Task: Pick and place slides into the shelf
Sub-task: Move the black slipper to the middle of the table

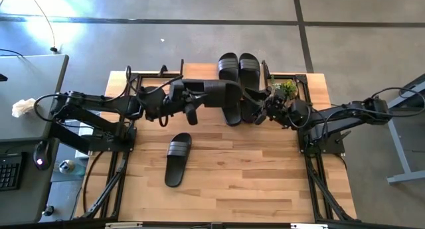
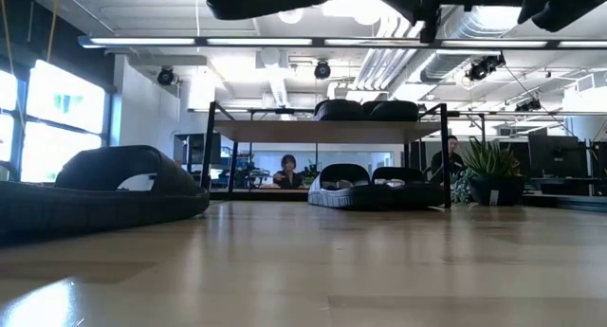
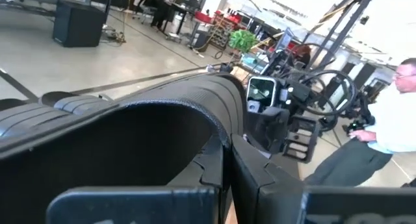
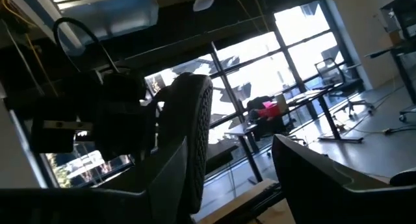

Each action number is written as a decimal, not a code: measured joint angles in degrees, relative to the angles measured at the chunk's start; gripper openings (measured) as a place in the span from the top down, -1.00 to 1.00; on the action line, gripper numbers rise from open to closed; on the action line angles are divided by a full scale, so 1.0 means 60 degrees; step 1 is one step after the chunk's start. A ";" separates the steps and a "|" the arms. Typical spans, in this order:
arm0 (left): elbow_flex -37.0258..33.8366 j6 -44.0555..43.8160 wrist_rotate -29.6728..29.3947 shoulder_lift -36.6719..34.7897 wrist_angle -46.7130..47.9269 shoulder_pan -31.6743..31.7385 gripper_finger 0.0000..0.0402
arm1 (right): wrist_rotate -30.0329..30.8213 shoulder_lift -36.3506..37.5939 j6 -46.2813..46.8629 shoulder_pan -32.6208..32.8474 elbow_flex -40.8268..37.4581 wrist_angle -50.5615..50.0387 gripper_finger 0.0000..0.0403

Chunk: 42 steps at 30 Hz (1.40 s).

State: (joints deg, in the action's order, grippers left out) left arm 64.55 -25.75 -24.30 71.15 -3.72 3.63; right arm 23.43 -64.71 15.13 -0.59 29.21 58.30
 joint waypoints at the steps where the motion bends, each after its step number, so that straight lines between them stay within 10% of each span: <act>1: 0.0000 -0.0005 -0.0030 0.0009 0.0024 0.0002 1.00 | -0.0194 0.0002 0.0168 -0.0045 0.0000 -0.0056 -0.08; 27: 0.0000 -0.0067 0.0098 0.0472 0.0166 -0.0009 1.00 | -0.2125 -0.0004 0.1763 -0.0680 0.0000 -0.0668 -0.08; 42: 0.0000 -0.0279 0.0484 0.0752 0.0055 0.0002 1.00 | -0.1483 -0.0007 0.2115 -0.0669 0.0004 -0.1494 0.14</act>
State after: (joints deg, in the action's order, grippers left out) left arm 64.55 -27.42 -21.40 75.66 -3.40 3.64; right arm 14.53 -64.75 27.82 -4.60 29.23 49.34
